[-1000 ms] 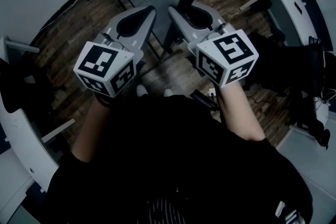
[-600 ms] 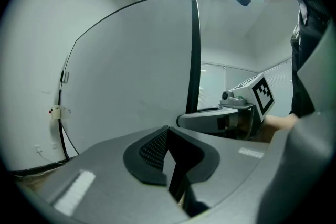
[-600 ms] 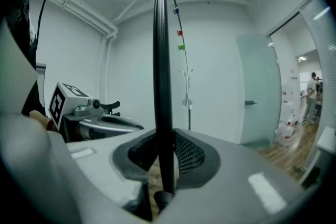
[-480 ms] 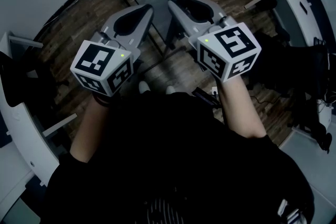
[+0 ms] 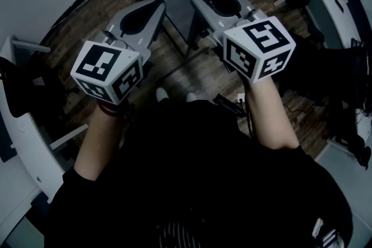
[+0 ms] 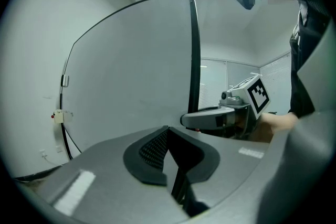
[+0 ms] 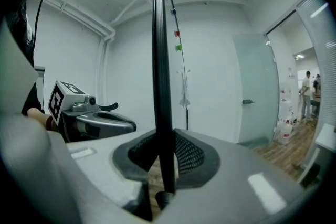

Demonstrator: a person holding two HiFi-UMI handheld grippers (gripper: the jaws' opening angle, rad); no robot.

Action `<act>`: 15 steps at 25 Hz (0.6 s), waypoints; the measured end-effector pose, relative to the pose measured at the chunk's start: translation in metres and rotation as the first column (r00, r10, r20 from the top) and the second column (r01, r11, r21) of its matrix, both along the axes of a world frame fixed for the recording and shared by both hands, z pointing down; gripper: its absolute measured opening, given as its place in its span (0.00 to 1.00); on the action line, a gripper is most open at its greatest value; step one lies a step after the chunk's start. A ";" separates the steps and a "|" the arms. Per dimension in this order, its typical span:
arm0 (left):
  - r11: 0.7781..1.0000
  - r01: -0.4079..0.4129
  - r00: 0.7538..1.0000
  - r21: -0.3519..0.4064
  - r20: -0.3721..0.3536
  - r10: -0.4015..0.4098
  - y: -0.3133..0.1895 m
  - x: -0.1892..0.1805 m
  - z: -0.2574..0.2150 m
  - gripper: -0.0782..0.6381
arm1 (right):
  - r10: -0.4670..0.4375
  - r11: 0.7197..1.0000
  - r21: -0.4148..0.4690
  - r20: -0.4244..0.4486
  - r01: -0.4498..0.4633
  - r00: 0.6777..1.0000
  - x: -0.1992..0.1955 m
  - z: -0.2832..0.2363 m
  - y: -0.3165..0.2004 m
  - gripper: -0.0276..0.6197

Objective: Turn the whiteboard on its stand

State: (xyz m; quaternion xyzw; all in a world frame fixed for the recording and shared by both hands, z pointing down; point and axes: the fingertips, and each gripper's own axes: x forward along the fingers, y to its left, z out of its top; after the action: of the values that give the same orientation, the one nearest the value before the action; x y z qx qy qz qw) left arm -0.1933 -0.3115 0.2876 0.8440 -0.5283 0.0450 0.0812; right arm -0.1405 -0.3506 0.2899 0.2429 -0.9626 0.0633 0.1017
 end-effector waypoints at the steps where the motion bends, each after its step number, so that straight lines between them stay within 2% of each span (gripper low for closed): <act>1: 1.000 -0.001 1.000 -0.005 0.001 0.001 -0.002 0.004 0.001 0.11 | 0.010 1.000 -0.001 0.000 -0.010 1.000 0.006 0.000 -0.007 0.17; 9: 1.000 -0.014 1.000 -0.012 0.009 0.014 -0.008 0.012 0.006 0.11 | 0.123 0.992 0.008 -0.028 -0.123 0.992 0.052 0.005 -0.072 0.16; 15: 1.000 -0.028 0.999 -0.008 0.015 0.028 -0.008 0.017 0.005 0.11 | 0.116 0.992 0.049 -0.053 -0.113 0.992 0.062 0.004 -0.082 0.15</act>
State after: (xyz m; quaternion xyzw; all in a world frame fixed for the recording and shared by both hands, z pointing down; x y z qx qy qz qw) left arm -0.1759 -0.3195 0.2929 0.8505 -0.5169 0.0548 0.0798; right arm -0.0788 -0.4331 0.2939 0.3017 -0.9451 0.0400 0.1190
